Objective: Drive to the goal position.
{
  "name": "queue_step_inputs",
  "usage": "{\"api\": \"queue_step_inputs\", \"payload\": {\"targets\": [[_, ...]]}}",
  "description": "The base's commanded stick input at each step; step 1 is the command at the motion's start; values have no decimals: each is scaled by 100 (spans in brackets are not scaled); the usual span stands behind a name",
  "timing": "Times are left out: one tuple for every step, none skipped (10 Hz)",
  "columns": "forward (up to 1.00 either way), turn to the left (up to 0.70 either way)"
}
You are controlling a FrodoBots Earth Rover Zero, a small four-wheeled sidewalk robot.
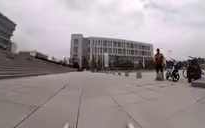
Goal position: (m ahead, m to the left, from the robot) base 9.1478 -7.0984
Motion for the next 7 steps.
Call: {"api": "queue_step_inputs", "payload": {"targets": [[70,-1],[70,0],[70,-1],[70,-1],[70,-1],[70,-4],[70,-11]]}}
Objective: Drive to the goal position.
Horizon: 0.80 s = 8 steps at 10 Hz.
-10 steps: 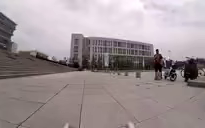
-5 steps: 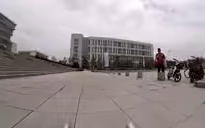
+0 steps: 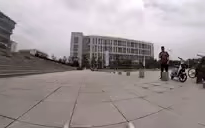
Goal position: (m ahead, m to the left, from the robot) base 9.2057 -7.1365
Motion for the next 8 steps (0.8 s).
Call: {"api": "queue_step_inputs", "payload": {"targets": [[70,-11],[70,-9],[70,0],[70,0],[70,0],[70,0],[70,0],[70,0]]}}
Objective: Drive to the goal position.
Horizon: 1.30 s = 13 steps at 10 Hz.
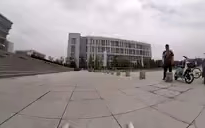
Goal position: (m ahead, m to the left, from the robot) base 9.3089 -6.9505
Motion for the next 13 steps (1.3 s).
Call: {"api": "queue_step_inputs", "payload": {"targets": [[70,0],[70,0],[70,0],[70,0],[70,0],[70,0],[70,0],[70,0],[70,-1],[70,-1],[70,-1],[70,-2],[70,-8]]}}
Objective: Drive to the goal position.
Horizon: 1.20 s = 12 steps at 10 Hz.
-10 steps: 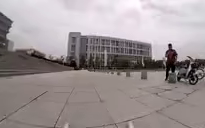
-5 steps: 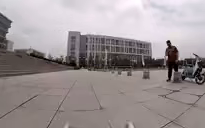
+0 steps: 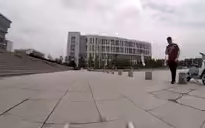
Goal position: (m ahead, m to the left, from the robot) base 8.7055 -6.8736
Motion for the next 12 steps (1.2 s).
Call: {"api": "queue_step_inputs", "payload": {"targets": [[70,-11],[70,-11],[70,-11],[70,-11],[70,-11],[70,-11],[70,-11],[70,-12],[70,-11],[70,-12],[70,-12],[70,-12]]}}
